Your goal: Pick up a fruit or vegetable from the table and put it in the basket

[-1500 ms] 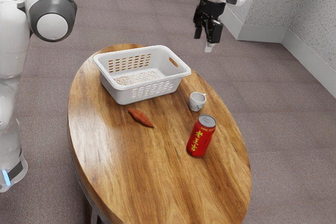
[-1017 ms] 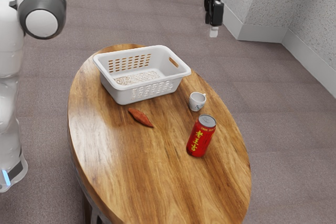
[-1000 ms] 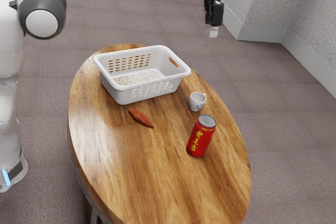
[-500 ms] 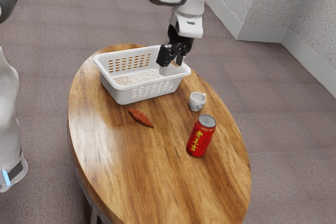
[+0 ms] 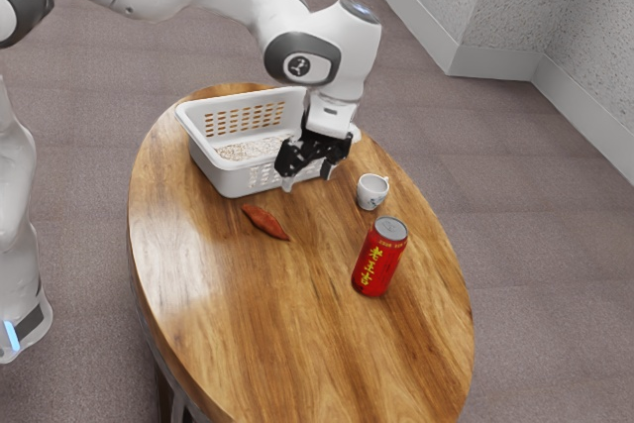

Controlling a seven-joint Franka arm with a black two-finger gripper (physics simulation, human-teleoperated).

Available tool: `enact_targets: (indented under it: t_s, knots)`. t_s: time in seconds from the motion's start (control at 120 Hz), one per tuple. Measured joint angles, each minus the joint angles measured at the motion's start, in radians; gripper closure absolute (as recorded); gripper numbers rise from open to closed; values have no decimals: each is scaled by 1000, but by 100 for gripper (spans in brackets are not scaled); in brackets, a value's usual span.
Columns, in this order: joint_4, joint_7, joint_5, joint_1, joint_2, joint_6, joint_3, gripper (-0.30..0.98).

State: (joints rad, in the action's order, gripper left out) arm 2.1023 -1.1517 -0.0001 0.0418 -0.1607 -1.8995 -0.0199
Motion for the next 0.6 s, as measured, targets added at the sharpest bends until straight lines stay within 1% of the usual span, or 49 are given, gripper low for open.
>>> enact_targets:
  t_s: [0.25, 0.317, 0.6]
  knots:
    - [97, -81, -5, 1, -18, -69, -3, 0]
    - [120, -97, -6, 2, -23, -82, -21, 0]
    - [192, -149, -8, 4, -46, -113, -30, 0]
